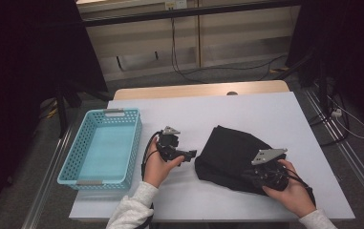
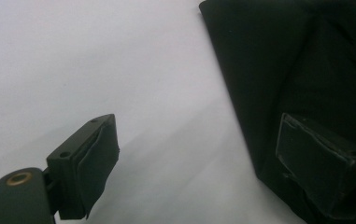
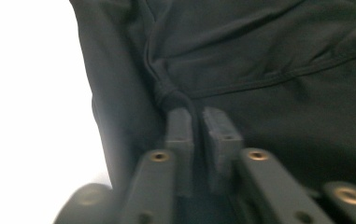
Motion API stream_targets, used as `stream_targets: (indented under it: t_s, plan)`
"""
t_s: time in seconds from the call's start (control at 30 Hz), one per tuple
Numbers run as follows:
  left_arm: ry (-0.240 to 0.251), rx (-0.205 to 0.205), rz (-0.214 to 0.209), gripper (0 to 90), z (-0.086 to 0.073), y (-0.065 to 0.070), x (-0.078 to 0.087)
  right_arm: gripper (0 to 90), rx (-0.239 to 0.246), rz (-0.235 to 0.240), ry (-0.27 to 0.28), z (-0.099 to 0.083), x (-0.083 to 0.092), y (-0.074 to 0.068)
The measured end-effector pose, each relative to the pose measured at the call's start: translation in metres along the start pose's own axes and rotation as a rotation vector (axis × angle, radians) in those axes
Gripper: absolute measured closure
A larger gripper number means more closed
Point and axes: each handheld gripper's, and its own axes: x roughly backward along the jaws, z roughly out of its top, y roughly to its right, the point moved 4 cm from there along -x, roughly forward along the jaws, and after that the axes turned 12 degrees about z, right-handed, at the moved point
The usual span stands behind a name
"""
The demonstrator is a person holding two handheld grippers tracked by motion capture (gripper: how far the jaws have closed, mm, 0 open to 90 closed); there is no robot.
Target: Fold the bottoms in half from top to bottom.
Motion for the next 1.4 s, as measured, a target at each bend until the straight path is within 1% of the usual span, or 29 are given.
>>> stream_targets:
  t_s: [0.03,0.13,0.17,0.23,0.37,0.47,0.5,0.53,0.57,0.6,0.63,0.67,0.7,0.73,0.77,0.8,0.83,0.93,0.97,1.0,1.03,1.07,1.1,1.2,1.23,1.27,1.33,1.4]
  plan:
    - [0.001,0.008,0.002,13.0,0.000,0.000,0.000,86.0,0.006,0.011,0.001,0.000,0.003,0.000]
    - [0.005,0.012,0.010,13.1,0.000,-0.001,-0.002,86.7,0.007,0.036,0.013,0.000,0.011,0.000]
    - [0.006,0.017,0.007,13.0,0.000,0.000,-0.003,86.7,0.004,0.046,0.016,-0.001,0.013,0.000]
    - [0.004,0.013,-0.001,12.9,0.000,0.004,-0.005,86.7,-0.007,0.061,0.020,-0.002,0.015,0.001]
    - [-0.014,-0.004,-0.027,12.8,-0.004,0.016,-0.009,86.4,-0.011,0.079,-0.015,-0.008,0.012,-0.001]
    - [-0.031,-0.013,-0.021,12.9,-0.010,0.020,-0.010,85.2,-0.002,0.086,-0.021,-0.009,0.012,-0.004]
    - [-0.042,-0.022,-0.018,13.0,-0.013,0.022,-0.009,83.8,-0.001,0.081,-0.019,-0.009,0.013,-0.005]
    - [-0.043,-0.036,-0.018,13.4,-0.015,0.024,-0.008,80.5,-0.004,0.077,-0.012,-0.010,0.013,-0.004]
    - [-0.044,-0.036,-0.015,13.8,-0.016,0.025,-0.007,76.2,-0.012,0.074,-0.004,-0.010,0.014,-0.003]
    - [-0.044,-0.031,-0.018,15.1,-0.017,0.026,-0.005,69.1,-0.022,0.068,0.008,-0.009,0.014,-0.002]
    - [-0.040,-0.026,-0.029,16.7,-0.018,0.028,-0.004,64.2,-0.036,0.060,0.022,-0.009,0.016,0.000]
    - [-0.045,-0.027,-0.037,18.5,-0.019,0.030,-0.002,62.4,-0.045,0.057,0.042,-0.008,0.017,0.001]
    - [-0.046,-0.043,-0.038,20.1,-0.021,0.032,-0.001,58.5,-0.045,0.042,0.066,-0.007,0.020,0.003]
    - [-0.050,-0.061,-0.031,24.0,-0.023,0.033,0.001,52.0,-0.049,0.024,0.096,-0.005,0.023,0.005]
    - [-0.054,-0.066,-0.027,26.4,-0.024,0.034,0.002,49.3,-0.060,0.007,0.121,-0.004,0.025,0.008]
    - [-0.055,-0.061,-0.032,28.2,-0.025,0.036,0.003,49.0,-0.070,-0.009,0.141,-0.004,0.028,0.010]
    - [-0.060,-0.071,-0.031,29.8,-0.025,0.038,0.004,47.6,-0.081,-0.029,0.156,-0.003,0.031,0.013]
    - [-0.069,-0.076,-0.035,35.6,-0.027,0.046,0.007,45.0,-0.096,-0.080,0.194,-0.003,0.036,0.017]
    - [-0.071,-0.083,-0.033,37.5,-0.028,0.048,0.007,43.4,-0.099,-0.098,0.199,-0.003,0.037,0.019]
    - [-0.073,-0.091,-0.021,42.3,-0.028,0.048,0.008,41.0,-0.099,-0.109,0.208,-0.002,0.037,0.020]
    - [-0.078,-0.085,-0.021,49.8,-0.028,0.049,0.009,38.8,-0.101,-0.118,0.216,-0.002,0.038,0.021]
    - [-0.079,-0.073,-0.024,54.1,-0.029,0.049,0.009,38.5,-0.108,-0.126,0.222,-0.002,0.038,0.021]
    - [-0.081,-0.068,-0.023,55.1,-0.029,0.049,0.009,38.5,-0.106,-0.131,0.224,-0.002,0.039,0.022]
    - [-0.082,-0.037,-0.033,64.1,-0.029,0.049,0.008,38.2,-0.121,-0.134,0.226,-0.002,0.039,0.024]
    - [-0.088,-0.035,-0.025,67.4,-0.029,0.049,0.009,37.4,-0.122,-0.141,0.230,-0.002,0.040,0.025]
    - [-0.095,-0.023,-0.047,71.9,-0.029,0.049,0.008,37.1,-0.122,-0.145,0.230,-0.002,0.040,0.025]
    - [-0.099,-0.004,-0.057,77.5,-0.028,0.049,0.007,35.8,-0.123,-0.153,0.236,-0.002,0.040,0.026]
    - [-0.103,-0.010,-0.058,80.2,-0.027,0.049,0.007,34.0,-0.126,-0.152,0.235,-0.002,0.040,0.027]
